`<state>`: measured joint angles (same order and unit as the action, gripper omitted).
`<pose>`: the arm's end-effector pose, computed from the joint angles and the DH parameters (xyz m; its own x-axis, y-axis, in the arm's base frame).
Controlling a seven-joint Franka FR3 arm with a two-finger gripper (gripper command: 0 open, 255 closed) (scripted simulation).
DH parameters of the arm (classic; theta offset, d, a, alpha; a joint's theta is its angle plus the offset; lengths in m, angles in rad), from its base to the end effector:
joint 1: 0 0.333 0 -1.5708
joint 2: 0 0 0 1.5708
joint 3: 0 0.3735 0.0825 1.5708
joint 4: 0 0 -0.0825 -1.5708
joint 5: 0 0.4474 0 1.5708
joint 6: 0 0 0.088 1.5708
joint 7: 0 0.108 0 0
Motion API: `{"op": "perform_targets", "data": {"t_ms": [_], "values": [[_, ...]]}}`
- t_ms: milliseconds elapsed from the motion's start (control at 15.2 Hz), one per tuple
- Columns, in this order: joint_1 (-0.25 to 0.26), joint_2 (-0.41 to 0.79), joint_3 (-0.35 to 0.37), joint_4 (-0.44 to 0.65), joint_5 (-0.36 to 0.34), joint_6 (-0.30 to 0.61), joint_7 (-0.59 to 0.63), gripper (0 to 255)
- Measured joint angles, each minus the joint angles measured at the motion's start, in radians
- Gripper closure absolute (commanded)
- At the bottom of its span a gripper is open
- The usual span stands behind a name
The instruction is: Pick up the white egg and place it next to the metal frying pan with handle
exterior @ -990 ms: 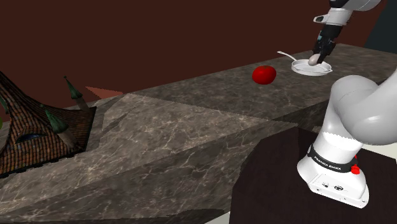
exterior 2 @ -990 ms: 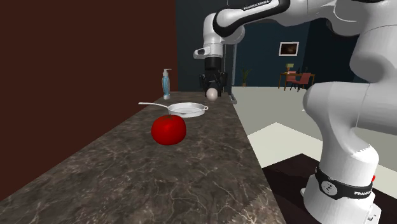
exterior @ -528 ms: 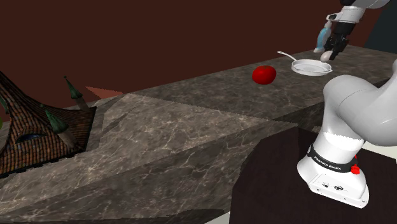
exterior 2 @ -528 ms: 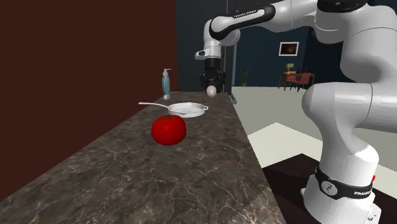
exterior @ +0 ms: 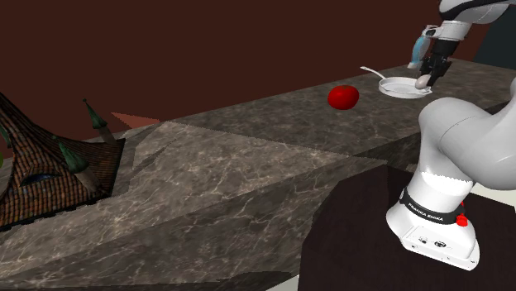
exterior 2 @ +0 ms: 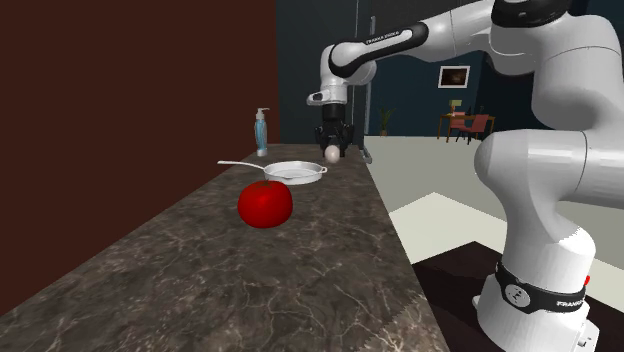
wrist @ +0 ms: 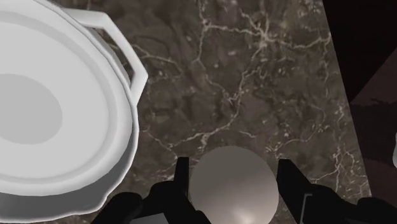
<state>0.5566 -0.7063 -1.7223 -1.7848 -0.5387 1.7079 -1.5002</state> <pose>0.0861 -0.6591 0.4372 0.8814 0.4404 0.1707 0.4639 -0.8752 -0.1375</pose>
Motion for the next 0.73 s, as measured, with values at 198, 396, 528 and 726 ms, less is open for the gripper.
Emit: {"op": "perform_targets", "data": {"t_ms": [198,396,528,726], "values": [[-0.003,-0.01,-0.014,-0.027,-0.014,0.029,0.003,255],[0.006,-0.023,-0.033,-0.05,-0.03,0.061,0.011,255],[0.015,-0.033,-0.049,-0.059,-0.041,0.079,0.015,255],[0.028,-0.049,-0.074,-0.073,-0.06,0.107,0.021,255]]}}
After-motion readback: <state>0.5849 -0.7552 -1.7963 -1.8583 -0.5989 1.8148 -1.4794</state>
